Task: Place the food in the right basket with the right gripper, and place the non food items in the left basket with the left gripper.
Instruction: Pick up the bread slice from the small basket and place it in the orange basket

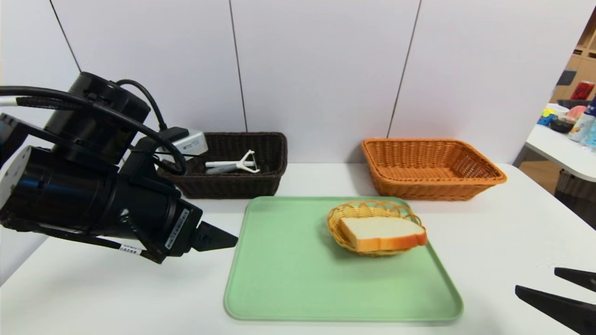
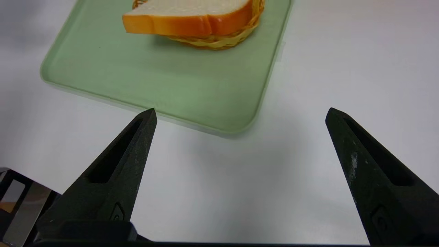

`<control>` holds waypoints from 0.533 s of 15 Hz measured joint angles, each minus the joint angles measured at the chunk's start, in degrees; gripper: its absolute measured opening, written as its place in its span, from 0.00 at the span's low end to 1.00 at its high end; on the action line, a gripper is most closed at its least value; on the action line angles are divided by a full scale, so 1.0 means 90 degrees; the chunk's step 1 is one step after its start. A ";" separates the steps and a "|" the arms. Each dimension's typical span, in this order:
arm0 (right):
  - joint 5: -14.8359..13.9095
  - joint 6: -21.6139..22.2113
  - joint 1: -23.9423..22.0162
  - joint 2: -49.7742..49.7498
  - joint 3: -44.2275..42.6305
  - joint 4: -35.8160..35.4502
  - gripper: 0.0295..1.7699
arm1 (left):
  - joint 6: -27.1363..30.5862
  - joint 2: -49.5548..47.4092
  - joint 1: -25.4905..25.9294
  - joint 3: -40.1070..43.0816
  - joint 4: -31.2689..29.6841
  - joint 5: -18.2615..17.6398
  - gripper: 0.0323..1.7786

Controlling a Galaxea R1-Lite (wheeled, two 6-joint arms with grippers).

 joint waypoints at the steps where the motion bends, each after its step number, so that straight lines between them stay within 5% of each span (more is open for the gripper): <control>1: 0.0001 0.0003 0.0056 0.0092 -0.0039 -0.0080 0.96 | 0.0000 0.0009 -0.0039 0.0000 0.0000 0.0003 0.95; 8: -0.0012 0.0053 0.0322 0.0821 -0.0561 -0.0108 0.96 | -0.0034 0.0041 -0.0088 0.0001 -0.0005 0.0019 0.95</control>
